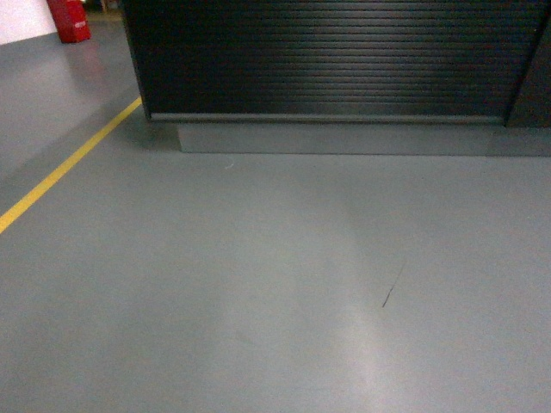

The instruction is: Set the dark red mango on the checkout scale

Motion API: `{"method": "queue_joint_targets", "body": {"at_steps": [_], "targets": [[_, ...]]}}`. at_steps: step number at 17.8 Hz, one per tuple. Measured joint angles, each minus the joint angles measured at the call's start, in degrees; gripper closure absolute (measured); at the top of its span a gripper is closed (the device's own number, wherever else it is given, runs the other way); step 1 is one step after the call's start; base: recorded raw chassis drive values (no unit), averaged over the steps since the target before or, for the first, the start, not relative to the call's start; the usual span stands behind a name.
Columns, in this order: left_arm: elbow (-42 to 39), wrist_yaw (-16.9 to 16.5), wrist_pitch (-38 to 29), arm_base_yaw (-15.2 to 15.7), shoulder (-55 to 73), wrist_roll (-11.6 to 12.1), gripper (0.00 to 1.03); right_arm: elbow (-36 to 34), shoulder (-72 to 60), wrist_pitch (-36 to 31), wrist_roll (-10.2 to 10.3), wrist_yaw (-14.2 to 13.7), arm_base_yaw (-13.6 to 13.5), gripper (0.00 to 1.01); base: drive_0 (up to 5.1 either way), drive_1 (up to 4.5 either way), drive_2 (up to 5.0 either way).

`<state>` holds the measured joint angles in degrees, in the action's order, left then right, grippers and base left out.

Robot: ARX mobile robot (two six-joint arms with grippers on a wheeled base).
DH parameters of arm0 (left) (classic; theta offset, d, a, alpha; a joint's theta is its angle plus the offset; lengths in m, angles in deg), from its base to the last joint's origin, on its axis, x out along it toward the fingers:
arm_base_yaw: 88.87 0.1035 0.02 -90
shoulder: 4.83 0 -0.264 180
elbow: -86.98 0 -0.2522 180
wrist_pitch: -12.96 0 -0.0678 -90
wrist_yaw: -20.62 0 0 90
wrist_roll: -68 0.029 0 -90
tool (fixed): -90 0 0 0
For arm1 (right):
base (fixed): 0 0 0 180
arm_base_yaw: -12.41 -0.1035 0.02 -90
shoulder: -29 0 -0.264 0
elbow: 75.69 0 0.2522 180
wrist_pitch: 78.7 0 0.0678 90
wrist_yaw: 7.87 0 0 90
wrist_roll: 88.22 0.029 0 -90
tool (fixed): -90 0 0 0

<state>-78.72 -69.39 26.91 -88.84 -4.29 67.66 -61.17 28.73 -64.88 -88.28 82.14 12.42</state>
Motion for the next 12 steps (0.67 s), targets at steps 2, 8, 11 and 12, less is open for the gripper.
{"method": "queue_joint_targets", "body": {"at_steps": [2, 8, 11, 12], "targets": [[0.0, 0.07, -0.09, 0.0, 0.0, 0.0, 0.05, 0.0, 0.0, 0.15, 0.02, -0.04, 0.0, 0.03, 0.0, 4.02, -4.1], [0.0, 0.04, -0.02, 0.0, 0.0, 0.0, 0.05, 0.0, 0.0, 0.04, 0.02, 0.0, 0.0, 0.03, 0.0, 4.04, -4.1], [0.0, 0.07, -0.07, 0.0, 0.0, 0.0, 0.05, 0.0, 0.0, 0.24, 0.02, -0.04, 0.0, 0.03, -0.1, 4.0, -4.1], [0.0, 0.0, -0.11, 0.0, 0.0, 0.0, 0.05, 0.0, 0.0, 0.15, 0.02, -0.02, 0.0, 0.03, -0.1, 4.0, -4.1]]}}
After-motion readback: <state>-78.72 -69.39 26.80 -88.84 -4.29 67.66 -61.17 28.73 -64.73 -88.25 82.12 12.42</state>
